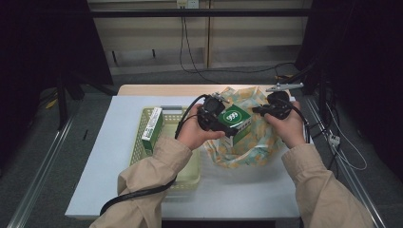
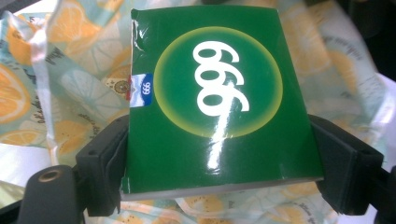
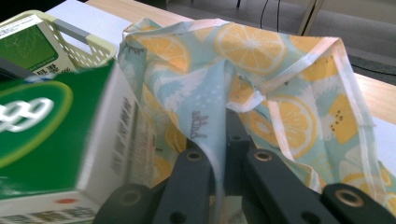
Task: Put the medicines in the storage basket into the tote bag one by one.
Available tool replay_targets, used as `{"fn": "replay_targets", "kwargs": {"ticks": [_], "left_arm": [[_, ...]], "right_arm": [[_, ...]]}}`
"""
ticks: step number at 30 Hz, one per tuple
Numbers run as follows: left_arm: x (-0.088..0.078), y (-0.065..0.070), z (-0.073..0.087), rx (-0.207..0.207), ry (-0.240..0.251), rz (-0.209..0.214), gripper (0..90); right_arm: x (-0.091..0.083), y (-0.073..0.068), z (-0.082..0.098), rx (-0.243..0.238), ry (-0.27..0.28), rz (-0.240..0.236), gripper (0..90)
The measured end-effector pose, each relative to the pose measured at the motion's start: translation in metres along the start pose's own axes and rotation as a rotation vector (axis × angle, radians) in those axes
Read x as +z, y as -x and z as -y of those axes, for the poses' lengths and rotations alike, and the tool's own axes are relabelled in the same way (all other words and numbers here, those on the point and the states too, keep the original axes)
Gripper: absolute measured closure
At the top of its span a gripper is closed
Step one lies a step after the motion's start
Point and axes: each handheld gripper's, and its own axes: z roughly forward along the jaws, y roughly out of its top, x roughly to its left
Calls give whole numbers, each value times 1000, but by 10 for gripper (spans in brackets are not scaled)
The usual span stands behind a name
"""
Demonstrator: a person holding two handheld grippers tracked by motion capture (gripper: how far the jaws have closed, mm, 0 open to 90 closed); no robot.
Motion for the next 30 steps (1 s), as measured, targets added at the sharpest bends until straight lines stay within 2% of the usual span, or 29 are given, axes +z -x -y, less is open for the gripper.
{"fn": "replay_targets", "kwargs": {"ticks": [2, 6, 14, 16, 22, 25, 29, 30], "left_arm": [[4, 0, 0, -13, 6, 7, 167], [8, 1, -1, 6, -4, 16, 167], [12, 2, 0, 6, -8, 33, 167], [13, 2, 1, -1, 0, 34, 167], [16, -3, 2, 11, -1, 27, 167], [19, -3, 3, 0, 4, 25, 167], [24, -2, 1, 7, 4, 19, 166], [25, -1, 1, 20, -4, 16, 166]], "right_arm": [[-1, 0, -1, -2, 3, 1, 899], [-2, 0, -3, -1, 7, -3, 898], [1, -2, -5, -5, 0, -1, 899], [2, -3, -5, -5, 1, -2, 899], [1, -4, -7, -6, 3, -4, 899], [1, -4, -7, -5, 6, -4, 899], [0, -4, -7, -2, 12, -4, 899], [0, -4, -7, -2, 12, -3, 899]]}}
